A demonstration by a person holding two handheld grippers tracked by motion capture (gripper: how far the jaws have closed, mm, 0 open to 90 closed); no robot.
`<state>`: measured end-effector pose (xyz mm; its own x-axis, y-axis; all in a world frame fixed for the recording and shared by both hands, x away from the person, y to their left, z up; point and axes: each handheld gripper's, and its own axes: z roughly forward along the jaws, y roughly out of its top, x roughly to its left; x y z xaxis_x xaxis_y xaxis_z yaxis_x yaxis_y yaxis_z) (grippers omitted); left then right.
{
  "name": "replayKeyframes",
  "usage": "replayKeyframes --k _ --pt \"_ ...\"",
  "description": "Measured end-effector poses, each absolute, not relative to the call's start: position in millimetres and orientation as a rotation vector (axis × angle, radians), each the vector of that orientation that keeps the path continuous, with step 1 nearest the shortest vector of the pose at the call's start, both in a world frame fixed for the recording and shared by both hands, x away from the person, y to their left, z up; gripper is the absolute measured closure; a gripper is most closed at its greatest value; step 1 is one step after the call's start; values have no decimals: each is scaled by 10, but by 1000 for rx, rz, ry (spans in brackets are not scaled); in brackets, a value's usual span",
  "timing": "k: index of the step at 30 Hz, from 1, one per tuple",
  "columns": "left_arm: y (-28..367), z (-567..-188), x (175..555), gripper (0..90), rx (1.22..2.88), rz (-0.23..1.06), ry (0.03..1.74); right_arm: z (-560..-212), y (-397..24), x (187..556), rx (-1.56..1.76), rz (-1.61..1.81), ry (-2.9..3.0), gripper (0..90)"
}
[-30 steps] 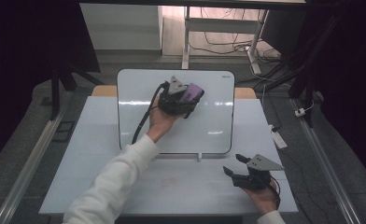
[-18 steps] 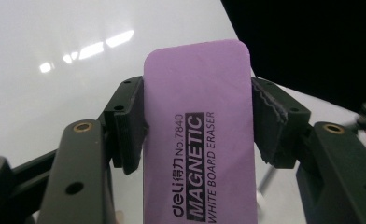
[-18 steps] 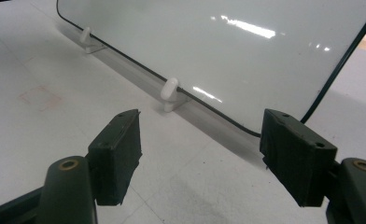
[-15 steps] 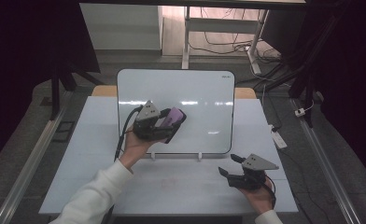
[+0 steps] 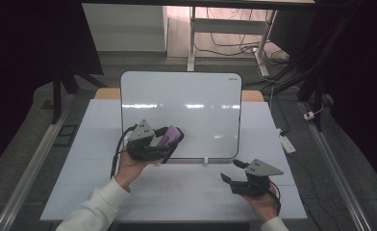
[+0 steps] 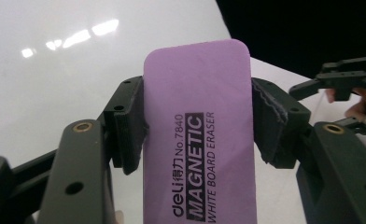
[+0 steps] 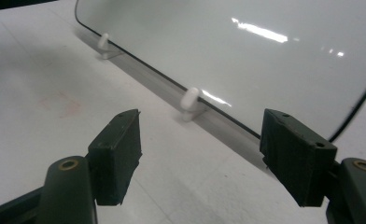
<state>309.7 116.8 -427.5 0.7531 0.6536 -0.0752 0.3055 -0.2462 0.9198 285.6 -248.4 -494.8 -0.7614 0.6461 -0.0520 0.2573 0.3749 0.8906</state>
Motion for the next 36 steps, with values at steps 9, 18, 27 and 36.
replayKeyframes --k 9,18,27,36 --pt "1121 -4381 3049 402 1874 342 721 -4934 -2320 2810 731 1394 2283 284" --pt "1096 -4436 3046 402 1895 326 714 -4935 -2264 2791 717 1408 2293 284" --pt "1090 -4444 3040 401 1898 309 711 -4927 -2240 2789 715 1427 2291 284" --pt "1025 -4466 3028 401 1906 282 696 -4923 -2134 2786 695 1466 2311 284"
